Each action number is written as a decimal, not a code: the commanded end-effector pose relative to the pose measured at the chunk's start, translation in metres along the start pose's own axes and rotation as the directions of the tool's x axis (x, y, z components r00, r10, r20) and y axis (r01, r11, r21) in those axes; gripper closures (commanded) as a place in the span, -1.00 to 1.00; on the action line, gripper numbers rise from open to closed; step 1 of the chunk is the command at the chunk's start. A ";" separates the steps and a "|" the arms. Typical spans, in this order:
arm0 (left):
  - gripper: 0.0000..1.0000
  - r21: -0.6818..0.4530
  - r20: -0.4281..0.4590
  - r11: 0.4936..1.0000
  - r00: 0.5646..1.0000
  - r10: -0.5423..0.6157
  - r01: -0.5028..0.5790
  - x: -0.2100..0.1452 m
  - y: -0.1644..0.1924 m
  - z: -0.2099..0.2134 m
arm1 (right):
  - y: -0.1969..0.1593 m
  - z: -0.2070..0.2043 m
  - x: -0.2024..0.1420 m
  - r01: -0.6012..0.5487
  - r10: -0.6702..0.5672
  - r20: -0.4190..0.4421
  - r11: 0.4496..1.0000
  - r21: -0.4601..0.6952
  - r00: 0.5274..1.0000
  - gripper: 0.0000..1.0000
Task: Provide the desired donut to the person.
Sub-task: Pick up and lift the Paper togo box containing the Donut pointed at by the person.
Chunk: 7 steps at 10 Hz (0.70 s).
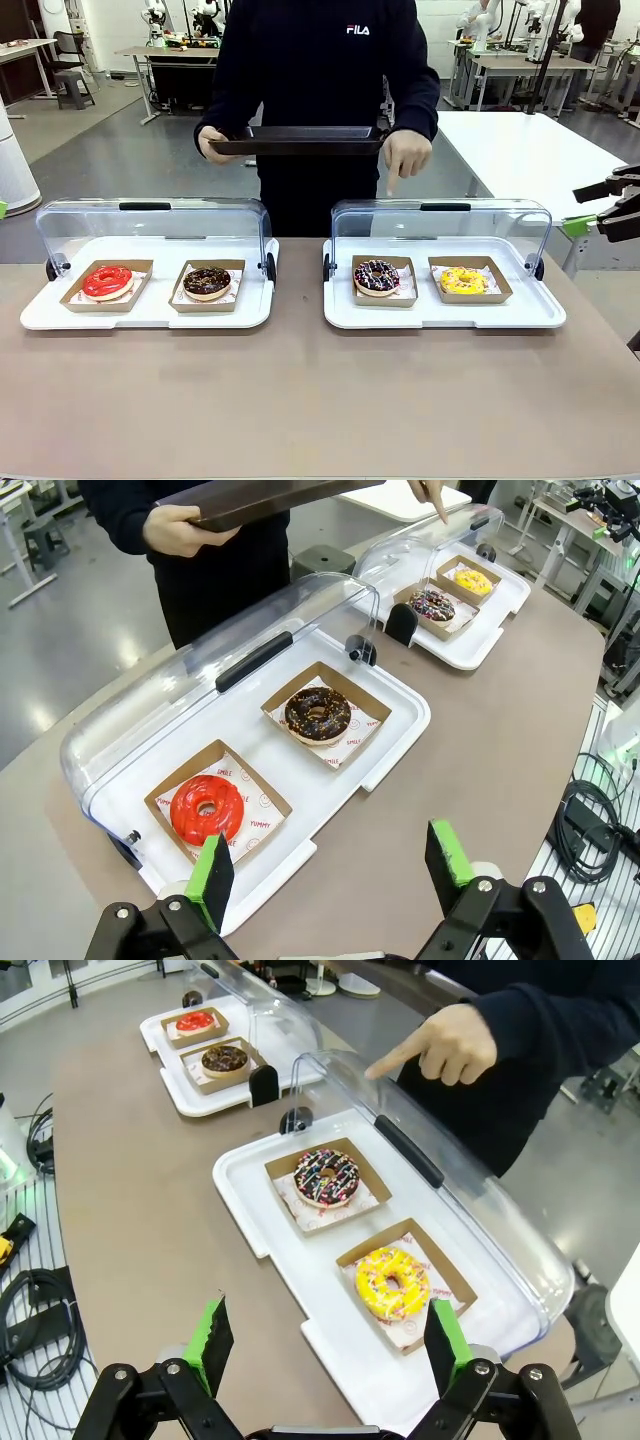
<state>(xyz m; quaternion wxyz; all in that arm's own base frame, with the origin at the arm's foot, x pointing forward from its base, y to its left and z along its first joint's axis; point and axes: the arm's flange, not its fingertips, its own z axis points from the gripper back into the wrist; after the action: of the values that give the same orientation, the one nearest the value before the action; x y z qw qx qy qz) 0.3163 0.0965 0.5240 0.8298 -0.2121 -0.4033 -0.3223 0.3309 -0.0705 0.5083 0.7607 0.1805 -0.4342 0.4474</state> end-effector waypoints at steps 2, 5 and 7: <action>-1.00 -0.009 0.008 1.000 1.000 -0.008 0.008 -0.001 0.001 0.000 | -0.003 -0.002 -0.001 -0.011 0.011 0.019 1.000 0.010 1.000 -1.00; -1.00 -0.009 0.008 1.000 1.000 -0.008 0.008 -0.001 0.001 0.000 | -0.003 -0.002 -0.001 -0.011 0.011 0.019 1.000 0.010 1.000 -1.00; -1.00 -0.009 0.008 1.000 1.000 -0.008 0.008 -0.001 0.001 0.000 | -0.003 -0.002 -0.001 -0.011 0.011 0.019 1.000 0.010 1.000 -1.00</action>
<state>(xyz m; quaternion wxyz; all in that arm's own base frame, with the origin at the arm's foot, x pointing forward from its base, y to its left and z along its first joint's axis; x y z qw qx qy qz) 0.3163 0.0964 0.5240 0.8297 -0.2130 -0.4034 -0.3216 0.3302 -0.0713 0.5081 0.7606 0.1795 -0.4332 0.4489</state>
